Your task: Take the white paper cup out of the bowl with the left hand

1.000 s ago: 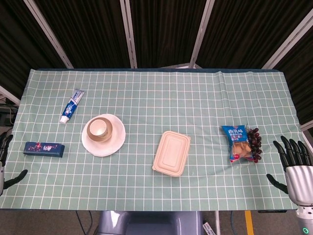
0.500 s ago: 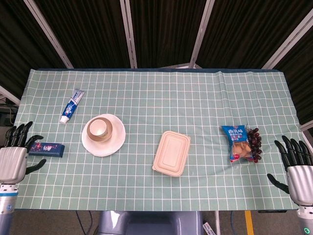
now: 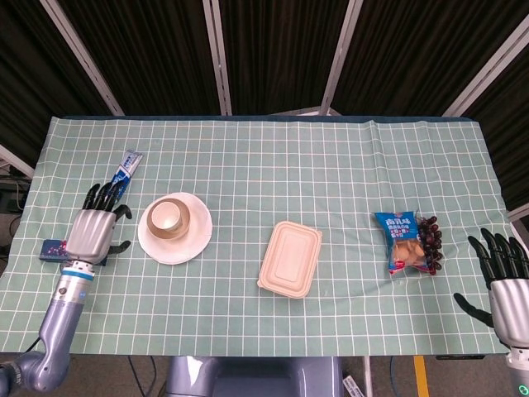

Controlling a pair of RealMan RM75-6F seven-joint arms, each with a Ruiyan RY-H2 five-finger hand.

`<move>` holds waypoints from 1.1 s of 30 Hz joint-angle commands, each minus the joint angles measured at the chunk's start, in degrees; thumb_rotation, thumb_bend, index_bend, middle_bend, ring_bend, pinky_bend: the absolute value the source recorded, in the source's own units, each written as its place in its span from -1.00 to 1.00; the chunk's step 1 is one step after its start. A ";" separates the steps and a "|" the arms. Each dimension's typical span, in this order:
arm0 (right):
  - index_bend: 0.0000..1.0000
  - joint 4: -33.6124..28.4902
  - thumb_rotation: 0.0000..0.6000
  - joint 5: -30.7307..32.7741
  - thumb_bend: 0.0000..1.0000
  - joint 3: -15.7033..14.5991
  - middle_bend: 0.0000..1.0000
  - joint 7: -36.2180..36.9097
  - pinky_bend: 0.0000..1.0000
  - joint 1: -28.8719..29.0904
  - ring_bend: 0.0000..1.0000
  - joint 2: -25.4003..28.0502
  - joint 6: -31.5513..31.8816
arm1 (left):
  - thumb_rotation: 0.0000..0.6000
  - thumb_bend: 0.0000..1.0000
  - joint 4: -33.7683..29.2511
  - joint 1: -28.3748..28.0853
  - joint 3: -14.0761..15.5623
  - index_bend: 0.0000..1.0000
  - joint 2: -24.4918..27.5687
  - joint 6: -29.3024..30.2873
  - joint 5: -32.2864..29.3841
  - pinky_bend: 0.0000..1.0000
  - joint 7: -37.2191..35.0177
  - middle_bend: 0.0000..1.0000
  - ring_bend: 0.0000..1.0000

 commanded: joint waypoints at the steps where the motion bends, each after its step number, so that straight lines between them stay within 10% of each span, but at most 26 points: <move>1: -0.86 -0.03 1.00 0.18 -0.92 0.07 -1.00 0.42 -1.00 -0.02 -1.00 0.16 -0.01 | 1.00 -0.63 1.95 -2.06 -0.61 -0.05 -2.06 -1.70 -2.21 -1.00 1.35 -1.00 -1.00; 33: -0.86 -0.03 1.00 1.11 -0.92 0.46 -1.00 4.19 -1.00 -0.08 -1.00 1.39 -0.10 | 1.00 -0.19 12.87 -11.68 1.08 0.14 -12.70 -6.42 -13.02 -1.00 5.84 -1.00 -1.00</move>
